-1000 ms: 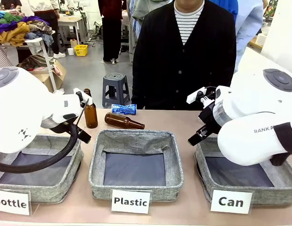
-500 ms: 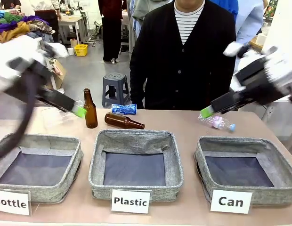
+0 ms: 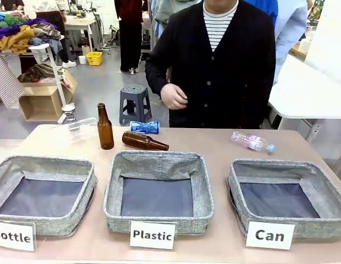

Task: Sort the can waste into the basket.
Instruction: Pick up the can waste from the table and place it in the right Fabric basket.

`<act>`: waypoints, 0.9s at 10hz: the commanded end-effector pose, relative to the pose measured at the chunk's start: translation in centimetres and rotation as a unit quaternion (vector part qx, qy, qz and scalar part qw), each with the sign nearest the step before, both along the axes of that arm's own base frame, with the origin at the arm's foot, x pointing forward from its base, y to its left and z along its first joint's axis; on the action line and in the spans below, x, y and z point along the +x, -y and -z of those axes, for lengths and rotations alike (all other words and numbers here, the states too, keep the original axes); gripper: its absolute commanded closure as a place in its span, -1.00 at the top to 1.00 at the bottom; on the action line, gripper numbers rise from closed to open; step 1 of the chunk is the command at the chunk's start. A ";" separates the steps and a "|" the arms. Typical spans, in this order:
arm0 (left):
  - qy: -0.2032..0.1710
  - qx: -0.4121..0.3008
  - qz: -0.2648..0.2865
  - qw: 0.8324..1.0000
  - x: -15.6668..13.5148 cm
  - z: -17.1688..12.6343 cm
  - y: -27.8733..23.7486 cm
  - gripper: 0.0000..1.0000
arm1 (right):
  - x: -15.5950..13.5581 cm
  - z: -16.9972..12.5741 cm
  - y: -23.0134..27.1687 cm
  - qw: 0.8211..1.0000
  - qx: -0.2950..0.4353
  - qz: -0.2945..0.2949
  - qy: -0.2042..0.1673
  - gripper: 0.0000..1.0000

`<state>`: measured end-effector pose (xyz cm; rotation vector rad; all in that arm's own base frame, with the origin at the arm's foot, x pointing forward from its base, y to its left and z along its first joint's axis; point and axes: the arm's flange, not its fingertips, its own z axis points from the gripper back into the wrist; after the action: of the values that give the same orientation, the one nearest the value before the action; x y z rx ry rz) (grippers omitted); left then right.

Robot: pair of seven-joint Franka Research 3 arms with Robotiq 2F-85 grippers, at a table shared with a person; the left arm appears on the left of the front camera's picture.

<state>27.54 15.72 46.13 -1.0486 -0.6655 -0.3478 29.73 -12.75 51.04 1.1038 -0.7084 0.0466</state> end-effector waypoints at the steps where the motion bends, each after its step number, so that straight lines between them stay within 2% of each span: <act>1: -0.035 -0.101 -0.068 0.992 -0.4 9.4 -1.6 1.00 | -2.8 9.2 1.4 0.996 0.080 0.044 -0.017 1.00; 3: -0.047 -0.158 -0.122 0.979 -0.7 12.1 -3.6 1.00 | -2.2 12.2 3.8 0.988 0.122 0.088 -0.044 1.00; 4: -0.042 -0.157 -0.137 0.977 -0.6 12.5 -3.4 1.00 | -1.6 12.6 3.3 0.989 0.094 0.105 -0.055 1.00; 5: -0.062 -0.126 -0.121 0.983 -2.0 11.3 -7.4 1.00 | -1.2 9.5 8.4 0.989 0.108 0.087 -0.048 1.00; 9: -0.062 -0.126 -0.121 0.983 -2.0 11.3 -7.4 1.00 | -1.2 9.5 8.4 0.989 0.108 0.087 -0.048 1.00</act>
<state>25.70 23.14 34.46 -1.2158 -0.6967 0.0266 28.80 -20.97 41.34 1.2535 -0.6932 -0.2519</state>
